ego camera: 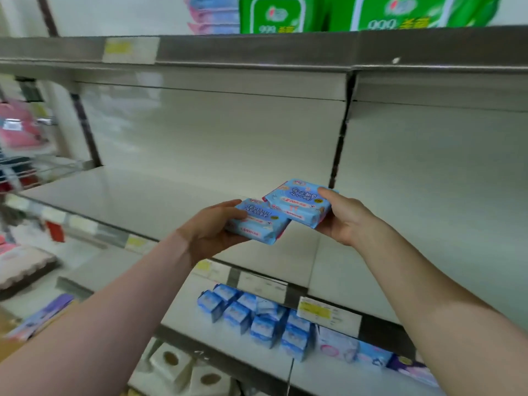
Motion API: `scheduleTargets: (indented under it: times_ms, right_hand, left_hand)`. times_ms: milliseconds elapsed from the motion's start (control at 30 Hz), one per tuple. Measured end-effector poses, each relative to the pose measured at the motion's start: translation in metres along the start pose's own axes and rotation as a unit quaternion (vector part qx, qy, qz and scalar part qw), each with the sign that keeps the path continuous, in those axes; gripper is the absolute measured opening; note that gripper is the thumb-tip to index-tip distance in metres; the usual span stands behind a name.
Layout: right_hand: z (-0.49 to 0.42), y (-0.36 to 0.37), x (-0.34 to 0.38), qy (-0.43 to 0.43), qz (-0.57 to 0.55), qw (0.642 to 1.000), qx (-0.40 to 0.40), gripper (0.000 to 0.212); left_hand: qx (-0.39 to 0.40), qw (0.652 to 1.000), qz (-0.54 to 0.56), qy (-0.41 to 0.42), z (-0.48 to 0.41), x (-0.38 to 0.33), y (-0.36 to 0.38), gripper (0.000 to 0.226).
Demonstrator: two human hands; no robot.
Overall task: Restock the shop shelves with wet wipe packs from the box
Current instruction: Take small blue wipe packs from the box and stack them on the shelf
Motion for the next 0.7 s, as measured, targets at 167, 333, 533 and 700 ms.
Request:
scheduleTargets:
  times_ms: [167, 333, 533, 700]
  right_hand:
    - [0.007, -0.071, 0.03, -0.023, -0.027, 0.997, -0.065, 0.013]
    - [0.007, -0.136, 0.06, -0.033, -0.031, 0.992, -0.114, 0.014]
    - [0.005, -0.207, 0.093, -0.022, -0.036, 0.991, -0.13, 0.013]
    - [0.004, -0.255, 0.12, -0.01, -0.035, 0.992, -0.123, 0.008]
  left_hand:
    - [0.03, 0.999, -0.008, -0.017, -0.02, 0.003, 0.058, 0.026]
    - [0.055, 0.998, -0.014, -0.034, -0.036, 0.005, 0.12, 0.02]
    - [0.093, 0.994, -0.046, -0.047, -0.053, 0.011, 0.204, 0.026]
    - [0.096, 0.992, -0.058, -0.055, -0.06, 0.016, 0.257, 0.021]
Point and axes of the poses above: each hand's wrist, its own z-axis away from the middle knuckle, its own y-axis out of the palm, x = y × z, the point moved 7 cm from there along -z, towards the middle knuckle, and after that the axes turned 15 degrees about -z, right-handed, at the moved point
